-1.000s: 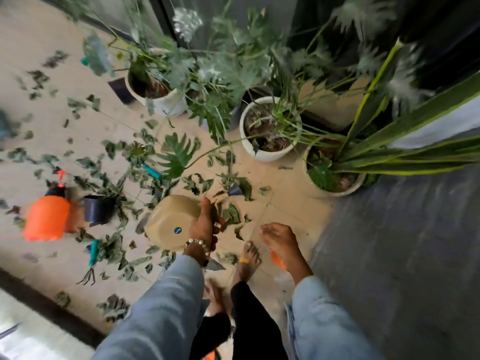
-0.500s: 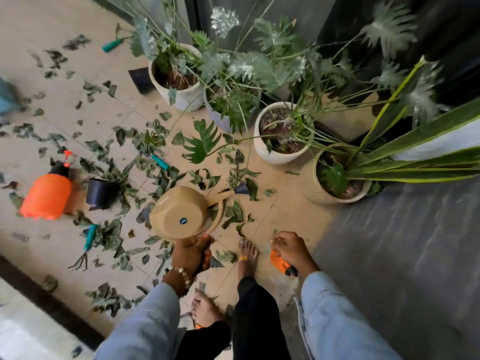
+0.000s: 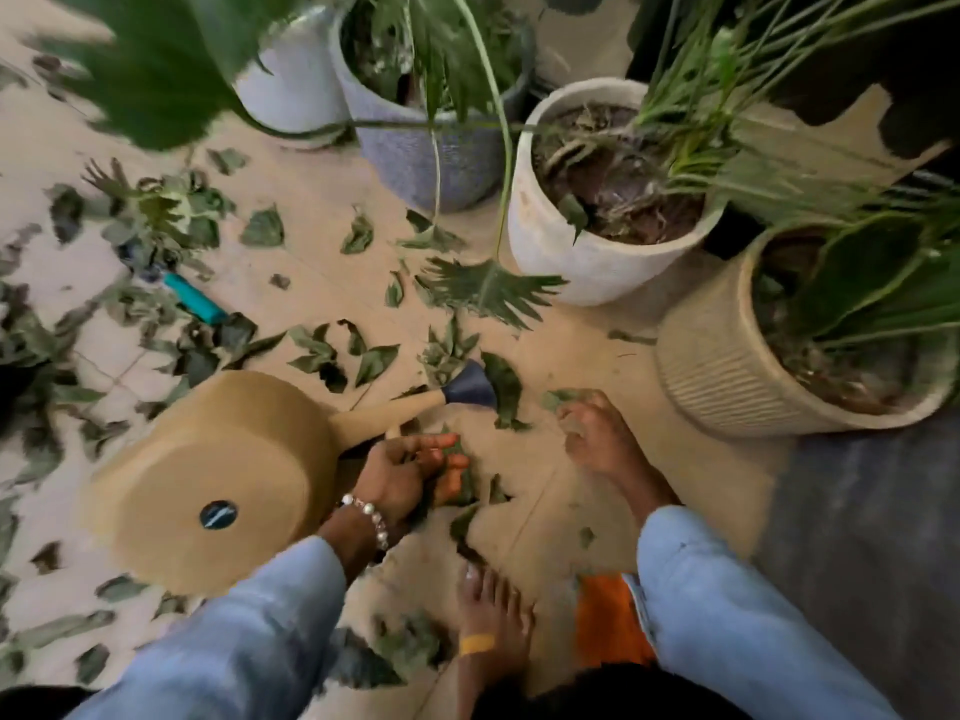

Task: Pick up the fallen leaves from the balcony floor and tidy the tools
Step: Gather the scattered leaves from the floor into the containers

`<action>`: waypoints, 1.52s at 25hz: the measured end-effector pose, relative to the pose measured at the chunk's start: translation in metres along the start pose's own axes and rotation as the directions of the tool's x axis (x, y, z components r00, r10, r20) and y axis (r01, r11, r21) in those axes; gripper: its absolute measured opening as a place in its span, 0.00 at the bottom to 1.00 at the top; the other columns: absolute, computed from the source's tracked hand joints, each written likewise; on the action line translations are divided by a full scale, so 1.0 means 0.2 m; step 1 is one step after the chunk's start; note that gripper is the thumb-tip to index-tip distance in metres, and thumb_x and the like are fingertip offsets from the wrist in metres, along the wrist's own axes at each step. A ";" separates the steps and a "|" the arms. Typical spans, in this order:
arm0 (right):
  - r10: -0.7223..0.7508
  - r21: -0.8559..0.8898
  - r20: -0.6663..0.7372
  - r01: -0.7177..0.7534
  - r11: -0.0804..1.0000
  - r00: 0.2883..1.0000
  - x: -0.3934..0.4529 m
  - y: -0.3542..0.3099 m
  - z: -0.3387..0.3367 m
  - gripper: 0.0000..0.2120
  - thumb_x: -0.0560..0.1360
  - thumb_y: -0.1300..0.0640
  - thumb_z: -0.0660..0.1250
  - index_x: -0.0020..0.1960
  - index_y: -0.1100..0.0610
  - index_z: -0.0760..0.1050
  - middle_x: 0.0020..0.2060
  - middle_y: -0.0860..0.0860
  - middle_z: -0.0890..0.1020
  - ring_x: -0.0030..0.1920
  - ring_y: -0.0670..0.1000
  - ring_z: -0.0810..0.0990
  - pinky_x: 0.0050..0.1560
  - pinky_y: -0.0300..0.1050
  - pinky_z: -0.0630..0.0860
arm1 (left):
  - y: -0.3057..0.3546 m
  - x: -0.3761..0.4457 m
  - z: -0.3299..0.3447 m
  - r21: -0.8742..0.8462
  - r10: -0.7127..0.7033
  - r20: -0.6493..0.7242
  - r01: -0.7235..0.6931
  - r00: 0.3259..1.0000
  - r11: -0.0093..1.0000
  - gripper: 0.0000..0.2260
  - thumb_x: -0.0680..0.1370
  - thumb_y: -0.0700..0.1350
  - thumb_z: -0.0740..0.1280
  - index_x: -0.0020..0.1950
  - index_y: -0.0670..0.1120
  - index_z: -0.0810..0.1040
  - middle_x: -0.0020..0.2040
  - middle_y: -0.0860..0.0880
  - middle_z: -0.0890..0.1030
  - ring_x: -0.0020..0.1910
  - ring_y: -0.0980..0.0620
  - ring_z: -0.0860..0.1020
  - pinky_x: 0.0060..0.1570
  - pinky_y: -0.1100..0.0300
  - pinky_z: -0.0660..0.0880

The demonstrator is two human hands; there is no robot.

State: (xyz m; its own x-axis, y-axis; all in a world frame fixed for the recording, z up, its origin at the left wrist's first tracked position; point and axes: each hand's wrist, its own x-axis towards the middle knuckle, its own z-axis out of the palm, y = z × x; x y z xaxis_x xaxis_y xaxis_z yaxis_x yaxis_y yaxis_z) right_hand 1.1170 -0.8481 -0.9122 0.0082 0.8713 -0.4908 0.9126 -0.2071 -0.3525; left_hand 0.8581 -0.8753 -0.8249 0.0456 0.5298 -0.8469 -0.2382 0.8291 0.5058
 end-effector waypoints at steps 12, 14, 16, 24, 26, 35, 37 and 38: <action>-0.161 0.182 -0.052 0.168 0.969 0.986 -0.09 -0.20 -0.25 0.08 0.70 0.64 0.73 0.49 0.60 0.84 0.47 0.51 0.85 0.47 0.46 0.81 0.52 0.34 0.74 | 0.03 0.28 0.16 0.289 0.227 0.116 -0.251 0.967 0.924 0.17 0.81 0.51 0.61 0.41 0.41 0.80 0.23 0.50 0.78 0.14 0.56 0.64 0.17 0.69 0.61; -0.236 0.224 0.091 0.211 0.952 0.968 -0.22 -0.36 -0.41 0.08 0.71 0.64 0.73 0.50 0.59 0.84 0.44 0.50 0.85 0.42 0.43 0.81 0.44 0.31 0.76 | 0.07 0.18 0.21 0.229 0.268 0.126 -0.291 0.955 0.929 0.18 0.81 0.53 0.62 0.40 0.42 0.79 0.25 0.48 0.78 0.15 0.55 0.65 0.18 0.69 0.62; -0.335 0.125 0.206 0.314 0.941 0.919 -0.31 -0.53 -0.55 0.09 0.72 0.63 0.72 0.51 0.58 0.83 0.41 0.49 0.84 0.37 0.41 0.79 0.39 0.28 0.73 | 0.12 0.08 0.24 0.182 0.311 0.142 -0.334 0.940 0.925 0.19 0.80 0.56 0.62 0.38 0.43 0.79 0.28 0.45 0.77 0.18 0.53 0.67 0.22 0.67 0.66; -0.465 -0.349 0.350 0.574 0.741 0.813 -0.40 -1.10 -0.71 0.04 0.73 0.60 0.68 0.45 0.57 0.82 0.37 0.53 0.83 0.36 0.49 0.77 0.41 0.40 0.72 | 0.30 -0.18 0.10 0.001 0.192 0.367 -0.207 0.910 0.978 0.30 0.77 0.70 0.51 0.45 0.46 0.78 0.33 0.43 0.80 0.18 0.55 0.69 0.19 0.71 0.63; -0.454 -0.286 0.217 0.501 0.817 0.864 -0.43 -1.11 -0.54 0.05 0.74 0.59 0.67 0.45 0.58 0.82 0.40 0.53 0.83 0.39 0.49 0.77 0.42 0.42 0.71 | 0.26 -0.19 0.00 -0.014 0.140 0.341 -0.144 0.930 0.989 0.23 0.77 0.66 0.59 0.43 0.46 0.77 0.26 0.49 0.76 0.18 0.57 0.69 0.17 0.70 0.65; -0.011 0.895 -0.004 0.008 0.447 1.000 -0.53 -0.70 0.02 0.05 0.77 0.59 0.67 0.50 0.56 0.80 0.50 0.56 0.84 0.50 0.54 0.83 0.46 0.45 0.78 | 0.12 -0.16 -0.24 0.031 0.117 0.077 -0.120 0.990 0.992 0.02 0.76 0.32 0.66 0.44 0.34 0.78 0.35 0.42 0.79 0.25 0.51 0.78 0.25 0.60 0.79; 0.172 0.703 -0.042 -0.093 0.705 0.984 -0.47 -0.62 0.20 0.05 0.75 0.60 0.69 0.50 0.56 0.81 0.50 0.56 0.84 0.49 0.53 0.81 0.49 0.44 0.76 | 0.12 -0.14 -0.26 -0.014 0.120 0.057 -0.119 0.991 0.993 0.06 0.76 0.26 0.61 0.45 0.32 0.76 0.42 0.39 0.79 0.36 0.44 0.81 0.32 0.52 0.82; 0.201 0.601 -0.068 -0.121 0.790 0.977 -0.45 -0.60 0.31 0.07 0.74 0.62 0.69 0.51 0.57 0.81 0.50 0.55 0.83 0.50 0.52 0.80 0.50 0.40 0.74 | 0.12 -0.14 -0.27 -0.028 0.120 0.062 -0.119 0.991 0.993 0.09 0.77 0.25 0.57 0.44 0.31 0.76 0.44 0.37 0.79 0.41 0.42 0.80 0.32 0.51 0.82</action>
State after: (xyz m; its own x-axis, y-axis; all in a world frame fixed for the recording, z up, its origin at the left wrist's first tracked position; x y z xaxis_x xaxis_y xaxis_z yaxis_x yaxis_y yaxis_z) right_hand 0.9825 -0.9299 -0.8747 0.2195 0.8399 -0.4965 0.4738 -0.5366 -0.6983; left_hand 0.7997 -0.8802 -0.7978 0.0768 0.6357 -0.7681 -0.2686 0.7551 0.5981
